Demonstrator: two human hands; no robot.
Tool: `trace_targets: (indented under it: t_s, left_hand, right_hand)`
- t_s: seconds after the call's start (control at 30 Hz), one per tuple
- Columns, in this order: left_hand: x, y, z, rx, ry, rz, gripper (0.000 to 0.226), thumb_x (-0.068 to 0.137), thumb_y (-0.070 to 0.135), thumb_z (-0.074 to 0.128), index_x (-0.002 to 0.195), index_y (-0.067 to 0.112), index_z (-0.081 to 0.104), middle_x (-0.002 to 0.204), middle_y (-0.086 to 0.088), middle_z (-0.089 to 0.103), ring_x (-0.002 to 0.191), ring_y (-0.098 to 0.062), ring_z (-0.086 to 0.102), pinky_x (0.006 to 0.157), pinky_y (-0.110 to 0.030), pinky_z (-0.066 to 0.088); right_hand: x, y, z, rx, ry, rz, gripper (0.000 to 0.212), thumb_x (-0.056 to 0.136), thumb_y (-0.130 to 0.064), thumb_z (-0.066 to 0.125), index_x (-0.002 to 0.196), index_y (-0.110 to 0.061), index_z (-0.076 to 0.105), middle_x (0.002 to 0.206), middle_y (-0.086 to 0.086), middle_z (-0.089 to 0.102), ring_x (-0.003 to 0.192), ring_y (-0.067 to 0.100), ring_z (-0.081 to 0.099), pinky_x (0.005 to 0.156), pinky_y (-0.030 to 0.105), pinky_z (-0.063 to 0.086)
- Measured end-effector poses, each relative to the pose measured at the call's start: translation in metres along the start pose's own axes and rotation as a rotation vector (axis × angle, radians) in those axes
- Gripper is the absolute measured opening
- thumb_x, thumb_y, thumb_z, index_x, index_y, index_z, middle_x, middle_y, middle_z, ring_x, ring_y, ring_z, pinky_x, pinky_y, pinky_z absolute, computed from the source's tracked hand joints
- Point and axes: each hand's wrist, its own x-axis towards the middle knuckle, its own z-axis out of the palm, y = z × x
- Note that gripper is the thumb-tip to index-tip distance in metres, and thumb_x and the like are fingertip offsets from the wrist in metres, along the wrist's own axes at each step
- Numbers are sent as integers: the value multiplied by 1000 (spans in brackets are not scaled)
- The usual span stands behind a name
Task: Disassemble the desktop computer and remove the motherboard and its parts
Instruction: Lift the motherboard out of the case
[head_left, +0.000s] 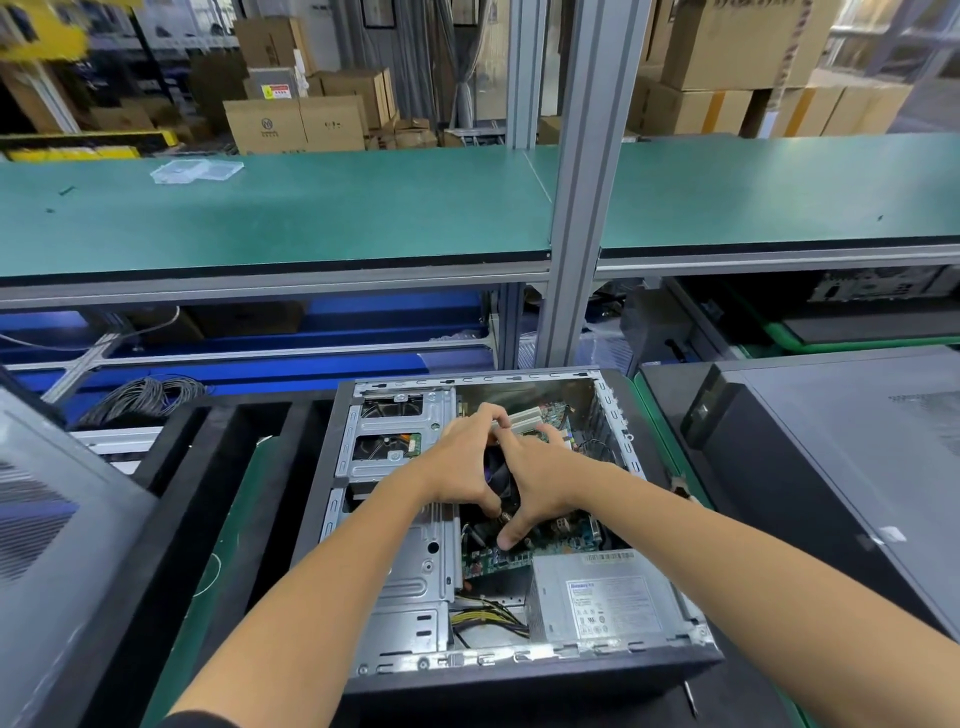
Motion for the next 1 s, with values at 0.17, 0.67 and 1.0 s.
trace_targets:
  t_s: [0.17,0.67,1.0]
  left_hand:
    - [0,0,0,-5,10,14,90,40,29,86,107,39,26,103,0,41,99,-16,38,73,-34,47]
    - [0,-3,-3,-216,-3,72,33,75,22,59,98,29,37,94,0,48,80,-13,49,66,-27,44]
    - [-1,-8,14,-43,295,147,9,81,11,39,87,17,40,79,-1,48,73,-6,40,62,-27,29]
  right_hand:
    - [3,-2,1,66,3,22,115,55,-62,84,137,-7,26,130,2,51,123,24,46,114,41,18]
    - [4,-5,-11,156,-46,7,92,59,-34,90,128,-6,35,116,7,52,100,26,56,83,38,54]
    - [0,4,0,164,-42,8,77,53,-37,87,107,-16,37,102,1,47,89,20,52,74,37,54]
